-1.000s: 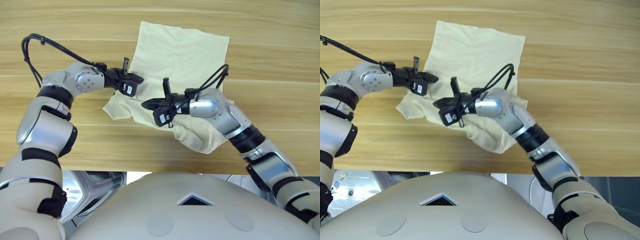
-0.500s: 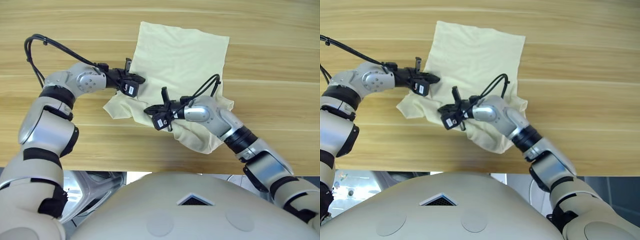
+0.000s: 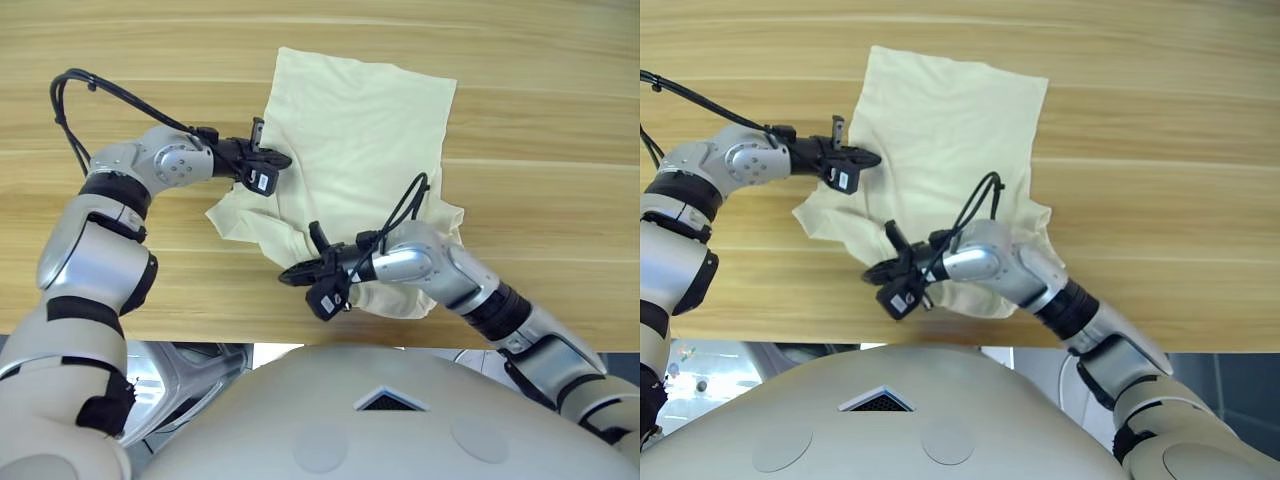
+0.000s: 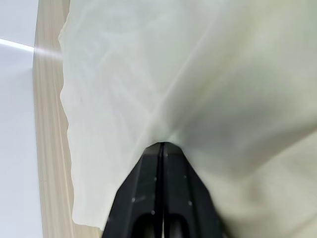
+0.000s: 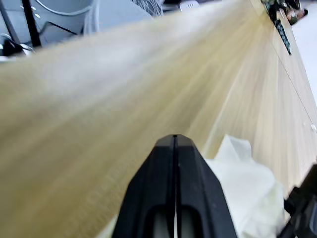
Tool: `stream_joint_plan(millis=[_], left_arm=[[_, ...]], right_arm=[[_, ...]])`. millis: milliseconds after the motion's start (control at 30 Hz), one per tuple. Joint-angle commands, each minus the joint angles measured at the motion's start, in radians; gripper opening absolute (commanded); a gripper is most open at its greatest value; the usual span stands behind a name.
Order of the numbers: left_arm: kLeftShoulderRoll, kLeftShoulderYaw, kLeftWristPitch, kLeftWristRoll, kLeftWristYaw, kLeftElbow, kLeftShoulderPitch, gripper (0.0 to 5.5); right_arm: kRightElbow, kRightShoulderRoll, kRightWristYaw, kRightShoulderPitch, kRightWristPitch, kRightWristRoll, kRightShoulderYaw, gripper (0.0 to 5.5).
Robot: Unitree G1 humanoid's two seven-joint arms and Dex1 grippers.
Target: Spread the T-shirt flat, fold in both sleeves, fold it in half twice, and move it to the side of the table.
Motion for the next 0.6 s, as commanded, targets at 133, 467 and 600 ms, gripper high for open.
stream_joint_plan(millis=[133,467,600], left_arm=[[-0.019,-0.054,0.027,0.061,-0.033,0.029,0.073,0.02],[-0.024,-0.054,0.03,0.061,-0.028,0.031,0.075,0.02],[-0.024,-0.053,0.029,0.06,-0.029,0.031,0.075,0.02]], right_arm=[[-0.084,-0.004,-0.023,-0.018,0.051,0.082,-0.102,0.0],[0.128,0.077,-0.211,-0.137,0.076,-0.071,-0.173,0.0],[0.235,0.104,-0.271,-0.148,0.061,-0.145,-0.142,0.0]])
